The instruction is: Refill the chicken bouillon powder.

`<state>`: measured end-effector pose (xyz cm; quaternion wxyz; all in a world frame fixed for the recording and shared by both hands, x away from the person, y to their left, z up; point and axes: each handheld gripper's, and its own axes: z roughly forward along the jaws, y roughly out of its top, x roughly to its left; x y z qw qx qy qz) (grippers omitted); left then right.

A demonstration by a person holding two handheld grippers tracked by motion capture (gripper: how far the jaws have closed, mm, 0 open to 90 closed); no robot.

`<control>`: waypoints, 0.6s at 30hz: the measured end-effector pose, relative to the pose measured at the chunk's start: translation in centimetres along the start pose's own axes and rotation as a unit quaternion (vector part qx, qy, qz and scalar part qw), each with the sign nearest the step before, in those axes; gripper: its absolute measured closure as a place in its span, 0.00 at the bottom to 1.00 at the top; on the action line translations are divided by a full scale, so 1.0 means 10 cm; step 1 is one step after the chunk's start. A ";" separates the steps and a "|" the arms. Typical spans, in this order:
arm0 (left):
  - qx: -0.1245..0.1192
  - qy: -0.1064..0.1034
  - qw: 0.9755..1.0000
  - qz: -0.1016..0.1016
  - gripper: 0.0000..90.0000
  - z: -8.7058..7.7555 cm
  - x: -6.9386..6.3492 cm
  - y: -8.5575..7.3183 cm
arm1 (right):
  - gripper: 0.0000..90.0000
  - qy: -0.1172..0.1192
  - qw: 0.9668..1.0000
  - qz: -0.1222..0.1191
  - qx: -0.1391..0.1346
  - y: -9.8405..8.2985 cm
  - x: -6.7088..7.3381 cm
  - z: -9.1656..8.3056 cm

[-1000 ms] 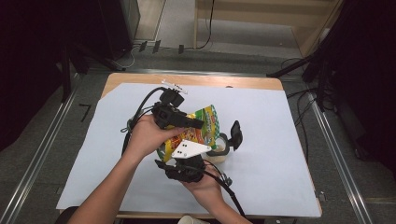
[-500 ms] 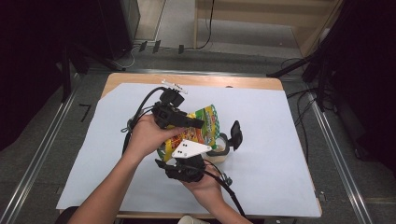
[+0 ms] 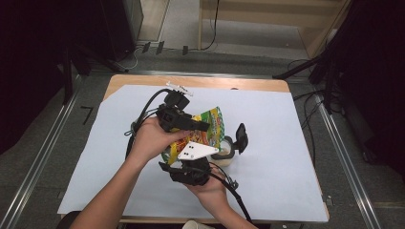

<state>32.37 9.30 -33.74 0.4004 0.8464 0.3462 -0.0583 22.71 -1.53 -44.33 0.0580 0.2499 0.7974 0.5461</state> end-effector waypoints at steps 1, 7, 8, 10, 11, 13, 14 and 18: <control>0.000 0.000 1.000 0.000 0.77 0.00 0.00 0.00 | 0.69 0.000 1.000 0.000 0.000 0.00 0.00 0.00; -0.003 -0.002 1.000 0.002 0.76 -0.01 -0.02 0.01 | 0.69 0.001 1.000 0.003 -0.005 0.00 -0.01 -0.01; -0.002 0.000 1.000 0.003 0.76 0.00 -0.03 0.01 | 0.69 0.002 1.000 0.007 -0.005 -0.01 -0.02 -0.01; 0.000 0.003 1.000 0.006 0.76 0.00 -0.03 0.01 | 0.69 0.005 1.000 0.010 -0.006 -0.01 -0.02 -0.01; 0.000 0.004 1.000 0.007 0.76 0.00 -0.03 0.01 | 0.69 0.006 1.000 0.011 -0.006 -0.01 -0.03 -0.01; 0.001 0.005 1.000 0.006 0.76 0.01 -0.04 0.01 | 0.69 0.008 1.000 0.014 -0.006 -0.02 -0.03 0.00; 0.004 0.008 1.000 0.007 0.76 0.02 -0.04 0.01 | 0.69 0.010 1.000 0.016 -0.006 -0.02 -0.04 0.00; 0.004 0.006 1.000 0.009 0.77 0.03 -0.04 0.01 | 0.69 0.008 1.000 0.017 -0.005 -0.03 -0.05 0.00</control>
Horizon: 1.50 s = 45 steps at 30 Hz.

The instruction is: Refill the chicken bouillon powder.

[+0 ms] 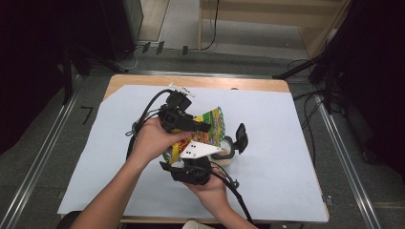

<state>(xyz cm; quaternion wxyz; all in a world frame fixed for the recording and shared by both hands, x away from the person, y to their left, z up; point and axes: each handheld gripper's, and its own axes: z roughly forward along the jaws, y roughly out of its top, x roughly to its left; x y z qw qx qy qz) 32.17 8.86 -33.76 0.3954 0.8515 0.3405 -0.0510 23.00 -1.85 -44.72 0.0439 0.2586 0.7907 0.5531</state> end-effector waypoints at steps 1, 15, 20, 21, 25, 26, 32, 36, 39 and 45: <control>0.000 0.000 1.000 0.000 0.77 0.00 0.00 0.00 | 0.69 0.000 1.000 0.000 0.000 0.00 0.00 0.00; 0.000 -0.003 1.000 0.001 0.78 0.01 -0.02 0.00 | 0.69 -0.012 1.000 -0.013 0.006 -0.01 0.04 0.00; -0.005 -0.010 1.000 -0.006 0.75 -0.02 -0.02 0.04 | 0.69 -0.001 1.000 0.005 -0.008 0.03 0.03 -0.02; -0.003 -0.009 1.000 -0.006 0.76 -0.01 -0.02 0.04 | 0.69 0.001 1.000 0.009 -0.009 0.04 0.03 -0.03; 0.002 -0.007 1.000 -0.004 0.77 0.00 0.00 0.04 | 0.69 -0.001 1.000 0.010 -0.005 0.04 0.02 -0.03; 0.003 -0.005 1.000 -0.005 0.77 0.01 0.00 0.04 | 0.69 -0.001 1.000 0.009 -0.004 0.03 0.02 -0.02; 0.001 -0.007 1.000 -0.005 0.78 0.01 0.01 0.04 | 0.69 -0.007 1.000 -0.001 0.002 0.03 0.01 -0.02; 0.000 -0.007 1.000 -0.005 0.78 0.01 0.01 0.04 | 0.69 -0.008 1.000 -0.002 0.002 0.03 0.01 -0.02; -0.001 -0.006 1.000 -0.005 0.78 0.01 0.01 0.04 | 0.69 -0.012 1.000 -0.004 0.001 0.03 0.02 -0.02; -0.001 -0.005 1.000 -0.004 0.78 0.02 0.01 0.04 | 0.69 -0.011 1.000 -0.003 0.003 0.03 0.01 -0.02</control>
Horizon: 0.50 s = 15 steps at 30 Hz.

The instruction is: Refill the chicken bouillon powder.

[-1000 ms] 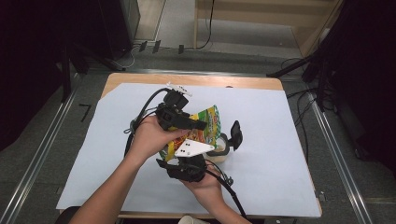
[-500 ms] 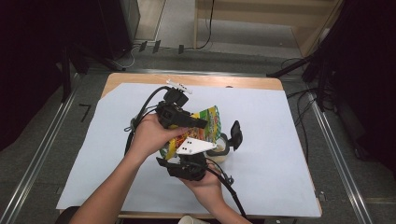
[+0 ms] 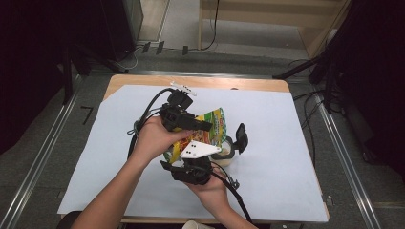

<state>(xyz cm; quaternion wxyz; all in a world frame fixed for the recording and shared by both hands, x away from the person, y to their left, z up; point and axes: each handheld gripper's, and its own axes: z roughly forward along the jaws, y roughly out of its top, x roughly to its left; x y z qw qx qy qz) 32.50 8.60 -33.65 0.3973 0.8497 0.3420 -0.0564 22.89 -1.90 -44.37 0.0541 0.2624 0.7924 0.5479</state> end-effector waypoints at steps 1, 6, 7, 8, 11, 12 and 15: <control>0.000 0.000 1.000 0.000 0.78 0.00 0.00 0.00 | 0.69 0.000 1.000 0.000 0.000 0.00 0.00 0.00; -0.004 -0.002 1.000 -0.001 0.78 0.00 0.01 0.00 | 0.69 0.000 1.000 0.001 0.000 0.01 0.00 0.00; -0.003 -0.003 1.000 -0.001 0.78 0.00 0.01 0.01 | 0.69 0.000 1.000 0.001 0.000 0.01 -0.01 0.00; -0.003 -0.002 1.000 0.000 0.78 0.01 0.01 0.01 | 0.69 0.000 1.000 0.001 0.001 0.01 -0.01 0.00; -0.003 -0.002 1.000 0.000 0.78 0.01 0.01 0.00 | 0.69 0.000 1.000 0.001 0.001 0.00 -0.01 0.00; -0.003 -0.002 1.000 0.000 0.78 0.01 0.01 0.00 | 0.69 0.000 1.000 0.001 0.001 0.00 -0.01 0.00; -0.003 -0.003 1.000 0.000 0.78 0.01 0.01 0.00 | 0.69 0.000 1.000 0.000 0.001 0.01 -0.01 -0.01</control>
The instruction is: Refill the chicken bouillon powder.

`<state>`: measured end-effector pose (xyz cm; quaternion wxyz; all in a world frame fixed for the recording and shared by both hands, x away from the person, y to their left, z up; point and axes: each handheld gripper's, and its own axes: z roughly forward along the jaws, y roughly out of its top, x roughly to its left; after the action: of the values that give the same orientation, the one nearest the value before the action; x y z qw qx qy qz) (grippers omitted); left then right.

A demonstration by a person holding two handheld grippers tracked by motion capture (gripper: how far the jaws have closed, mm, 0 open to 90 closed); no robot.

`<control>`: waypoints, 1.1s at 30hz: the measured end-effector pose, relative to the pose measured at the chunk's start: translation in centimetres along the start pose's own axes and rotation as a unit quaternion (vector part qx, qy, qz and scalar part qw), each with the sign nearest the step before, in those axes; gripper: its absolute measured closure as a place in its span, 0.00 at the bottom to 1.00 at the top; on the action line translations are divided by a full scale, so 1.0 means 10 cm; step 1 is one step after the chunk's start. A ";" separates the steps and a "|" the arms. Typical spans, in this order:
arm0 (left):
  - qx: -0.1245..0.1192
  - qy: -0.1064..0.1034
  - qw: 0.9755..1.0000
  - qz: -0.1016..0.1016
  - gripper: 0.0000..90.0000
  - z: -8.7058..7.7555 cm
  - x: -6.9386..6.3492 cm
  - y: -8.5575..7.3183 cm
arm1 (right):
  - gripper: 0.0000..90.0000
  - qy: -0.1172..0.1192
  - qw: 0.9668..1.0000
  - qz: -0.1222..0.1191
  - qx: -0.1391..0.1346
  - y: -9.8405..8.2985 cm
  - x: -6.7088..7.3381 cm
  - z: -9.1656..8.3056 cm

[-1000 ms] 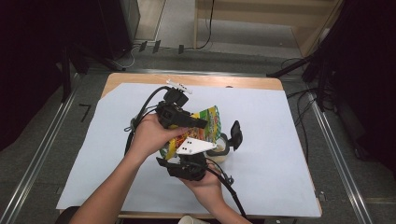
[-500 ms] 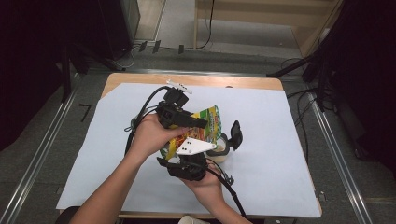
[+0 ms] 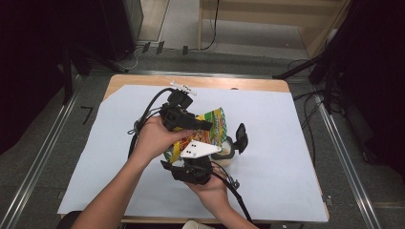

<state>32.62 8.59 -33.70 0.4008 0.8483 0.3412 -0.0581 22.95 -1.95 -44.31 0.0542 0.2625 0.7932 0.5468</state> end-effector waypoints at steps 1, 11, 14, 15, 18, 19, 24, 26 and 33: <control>0.000 0.000 1.000 0.000 0.78 0.00 0.00 0.00 | 0.69 0.000 1.000 0.000 0.000 0.00 0.00 0.00; -0.001 0.001 1.000 0.002 0.78 0.01 -0.01 0.00 | 0.69 -0.003 1.000 -0.004 0.002 0.00 0.00 -0.01; 0.000 0.002 1.000 0.003 0.78 0.01 -0.01 0.00 | 0.69 -0.003 1.000 -0.004 0.001 0.00 0.00 -0.01; 0.000 0.002 1.000 0.002 0.78 0.01 -0.02 0.01 | 0.69 -0.003 1.000 -0.004 0.001 0.00 0.00 -0.01; 0.001 -0.002 1.000 0.005 0.78 0.03 -0.02 0.02 | 0.69 -0.006 1.000 -0.003 0.000 -0.01 0.00 -0.02; 0.002 0.000 1.000 0.006 0.78 0.03 -0.03 0.02 | 0.69 -0.007 1.000 -0.003 0.000 -0.01 0.00 -0.03; 0.006 -0.004 1.000 0.008 0.78 0.05 -0.04 0.04 | 0.69 -0.008 1.000 0.002 -0.001 -0.02 -0.01 -0.04; 0.007 -0.006 1.000 0.008 0.78 0.07 -0.04 0.05 | 0.69 -0.009 1.000 0.002 -0.002 -0.02 -0.01 -0.05; 0.012 -0.010 1.000 0.017 0.78 0.13 -0.07 0.09 | 0.69 -0.015 1.000 0.009 -0.003 -0.04 -0.03 -0.08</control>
<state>32.84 6.90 -33.74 0.3950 0.8582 0.3215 -0.0642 22.77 -2.91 -44.39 0.0620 0.2773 0.7885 0.5454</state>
